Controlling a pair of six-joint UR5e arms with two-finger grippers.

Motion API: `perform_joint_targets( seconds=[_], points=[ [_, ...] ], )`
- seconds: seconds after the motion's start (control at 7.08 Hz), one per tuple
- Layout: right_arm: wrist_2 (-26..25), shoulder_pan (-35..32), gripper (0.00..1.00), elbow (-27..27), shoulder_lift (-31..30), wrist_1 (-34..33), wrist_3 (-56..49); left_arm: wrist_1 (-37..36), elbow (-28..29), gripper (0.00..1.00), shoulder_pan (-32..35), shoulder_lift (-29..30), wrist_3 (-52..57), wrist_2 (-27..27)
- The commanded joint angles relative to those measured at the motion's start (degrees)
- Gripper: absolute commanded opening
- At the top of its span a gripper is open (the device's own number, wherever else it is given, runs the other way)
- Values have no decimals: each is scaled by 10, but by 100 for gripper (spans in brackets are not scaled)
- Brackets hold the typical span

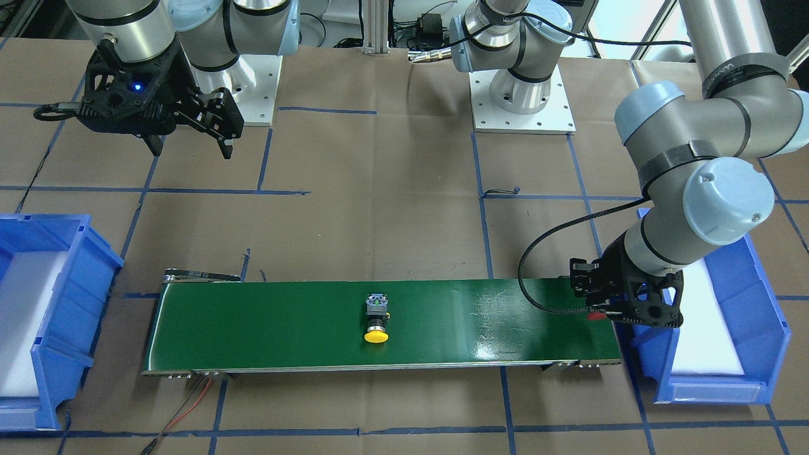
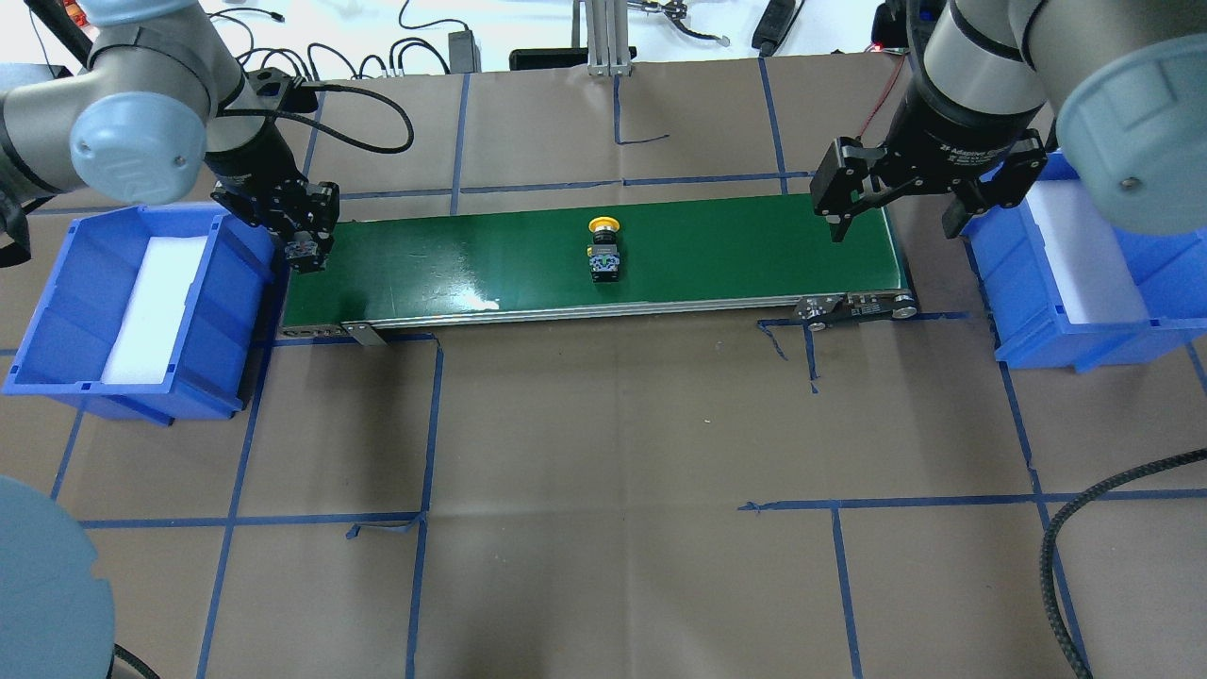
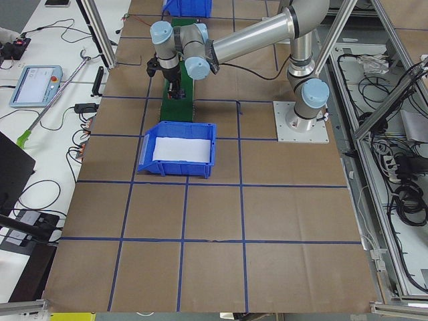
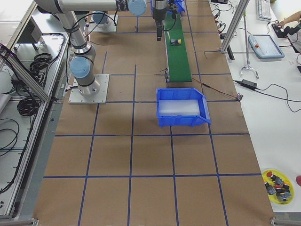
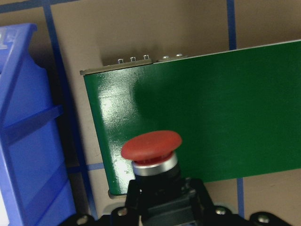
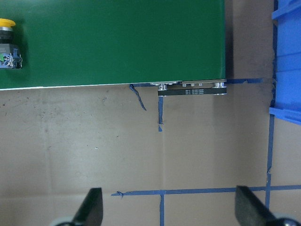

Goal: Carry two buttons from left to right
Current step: 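Set the red button on the belt and raise the open left gripper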

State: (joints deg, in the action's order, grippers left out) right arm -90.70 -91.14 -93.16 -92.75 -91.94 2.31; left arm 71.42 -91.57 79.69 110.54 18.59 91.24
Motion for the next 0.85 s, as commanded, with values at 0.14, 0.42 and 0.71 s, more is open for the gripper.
perform_joint_targets(
  seconds=[0.14, 0.42, 0.71],
  points=[
    [-1, 0, 100, -1, 1, 1, 0, -66, -34, 3, 2, 28, 7, -1],
    [-1, 0, 100, -1, 1, 1, 0, -66, -38, 4, 2, 35, 13, 0],
    [0, -1, 100, -1, 2, 1, 0, -79, -34, 63, 2, 36, 11, -1]
  ],
)
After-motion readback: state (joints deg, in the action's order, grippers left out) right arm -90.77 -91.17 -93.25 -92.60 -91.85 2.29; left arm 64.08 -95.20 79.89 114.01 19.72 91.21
